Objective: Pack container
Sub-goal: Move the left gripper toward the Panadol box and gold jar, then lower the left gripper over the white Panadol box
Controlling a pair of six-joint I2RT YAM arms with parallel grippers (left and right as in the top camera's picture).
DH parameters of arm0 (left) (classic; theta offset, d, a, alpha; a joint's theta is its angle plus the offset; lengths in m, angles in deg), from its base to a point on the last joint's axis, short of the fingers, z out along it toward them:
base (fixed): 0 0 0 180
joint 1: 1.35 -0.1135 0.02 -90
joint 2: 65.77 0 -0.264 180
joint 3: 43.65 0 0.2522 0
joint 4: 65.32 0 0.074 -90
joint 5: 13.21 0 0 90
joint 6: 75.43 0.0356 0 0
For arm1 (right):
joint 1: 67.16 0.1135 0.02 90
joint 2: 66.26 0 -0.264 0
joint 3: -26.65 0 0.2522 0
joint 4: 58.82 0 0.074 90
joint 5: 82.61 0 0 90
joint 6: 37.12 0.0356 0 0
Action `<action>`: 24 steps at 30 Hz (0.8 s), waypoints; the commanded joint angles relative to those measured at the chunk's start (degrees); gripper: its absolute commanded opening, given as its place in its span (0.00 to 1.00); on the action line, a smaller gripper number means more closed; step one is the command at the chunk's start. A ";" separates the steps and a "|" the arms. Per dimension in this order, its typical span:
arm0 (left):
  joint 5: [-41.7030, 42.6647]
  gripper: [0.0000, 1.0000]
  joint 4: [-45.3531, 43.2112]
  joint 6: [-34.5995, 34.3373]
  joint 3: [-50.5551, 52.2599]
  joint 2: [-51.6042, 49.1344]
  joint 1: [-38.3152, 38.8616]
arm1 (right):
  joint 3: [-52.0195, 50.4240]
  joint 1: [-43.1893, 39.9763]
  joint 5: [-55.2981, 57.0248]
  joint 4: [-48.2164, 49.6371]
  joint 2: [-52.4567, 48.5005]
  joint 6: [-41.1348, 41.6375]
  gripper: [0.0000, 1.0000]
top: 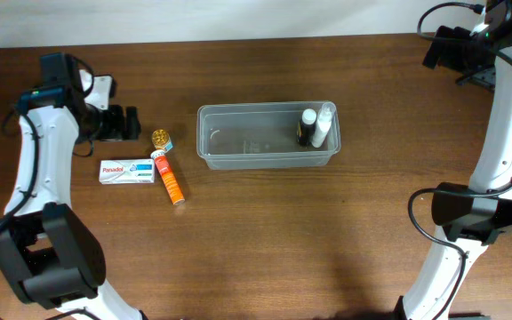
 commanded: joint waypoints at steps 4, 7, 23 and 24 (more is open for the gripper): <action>-0.37 1.00 1.57 21.31 -0.46 -0.09 3.17 | 0.57 0.24 -0.07 -0.15 0.63 0.46 0.98; -2.58 0.99 2.51 25.33 -0.15 -0.09 3.32 | 0.57 0.24 -0.07 -0.17 0.63 0.44 0.98; -8.76 0.99 1.70 34.71 0.94 -0.15 2.84 | 0.55 0.24 -0.07 -0.15 0.63 0.46 0.98; -8.79 0.99 1.73 37.53 0.98 -0.20 2.84 | 0.55 0.24 -0.07 -0.15 0.63 0.44 0.99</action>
